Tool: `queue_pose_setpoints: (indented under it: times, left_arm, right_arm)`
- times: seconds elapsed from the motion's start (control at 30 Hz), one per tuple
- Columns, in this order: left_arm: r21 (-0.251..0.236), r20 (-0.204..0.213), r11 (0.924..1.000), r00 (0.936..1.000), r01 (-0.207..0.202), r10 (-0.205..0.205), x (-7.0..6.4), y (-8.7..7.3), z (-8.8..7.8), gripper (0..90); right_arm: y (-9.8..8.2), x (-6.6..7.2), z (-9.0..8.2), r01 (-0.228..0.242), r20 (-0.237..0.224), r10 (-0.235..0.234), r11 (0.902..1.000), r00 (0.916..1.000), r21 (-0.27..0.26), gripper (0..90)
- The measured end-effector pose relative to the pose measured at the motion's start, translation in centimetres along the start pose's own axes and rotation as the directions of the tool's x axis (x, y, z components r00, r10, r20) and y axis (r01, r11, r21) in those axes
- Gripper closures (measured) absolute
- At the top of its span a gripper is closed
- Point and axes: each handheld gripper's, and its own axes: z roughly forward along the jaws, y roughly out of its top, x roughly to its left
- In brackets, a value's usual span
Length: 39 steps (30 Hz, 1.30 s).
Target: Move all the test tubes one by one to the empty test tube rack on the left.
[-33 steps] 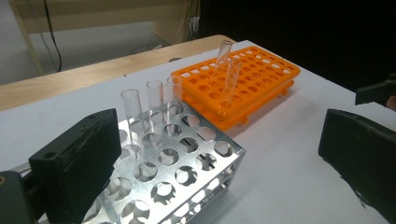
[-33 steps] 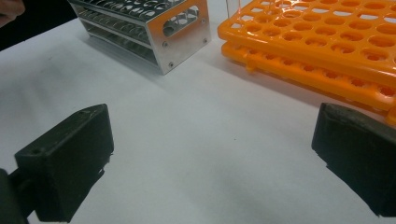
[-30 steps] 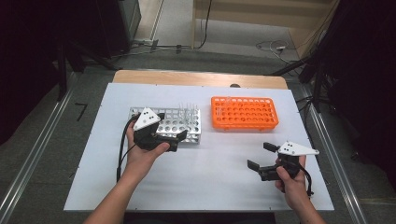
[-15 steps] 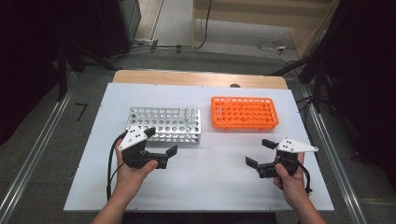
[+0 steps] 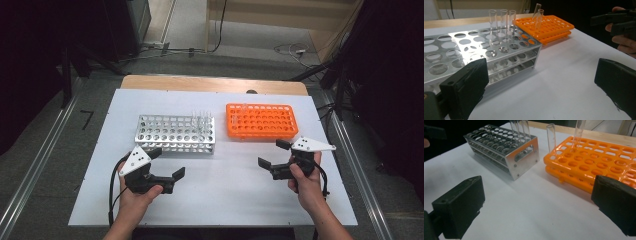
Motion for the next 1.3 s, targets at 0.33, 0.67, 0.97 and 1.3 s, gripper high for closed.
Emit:
queue_pose_setpoints:
  times: [0.33, 0.67, 0.97, 1.3]
  left_arm:
    - [-0.014, -0.021, 0.9996, 0.9994, 0.026, -0.026, 1.0, -0.5, -0.8, 0.0]
    - [-0.017, -0.027, 0.9993, 0.9991, 0.033, -0.034, 1.3, -0.6, -0.8, 0.0]
    - [-0.009, -0.029, 0.9993, 0.9989, 0.038, -0.038, 1.3, -0.7, -0.7, 0.0]
    - [-0.004, -0.029, 0.9992, 0.9988, 0.04, -0.04, 1.4, -0.8, -0.5, 0.0]
  right_arm:
    - [2.8, -0.4, 2.3, 0.013, -0.011, -0.013, 0.9999, 0.9999, 0.006, 0.0]
    - [4.8, -1.5, 5.7, 0.0, -0.014, 0.0, 0.9995, 0.9999, 0.031, 0.0]
    - [5.1, -2.9, 8.6, -0.071, 0.056, 0.067, 0.9957, 0.9961, 0.059, 24.3]
    - [4.7, -2.6, 11.3, -0.025, 0.051, 0.02, 0.9955, 0.9985, 0.091, 43.3]
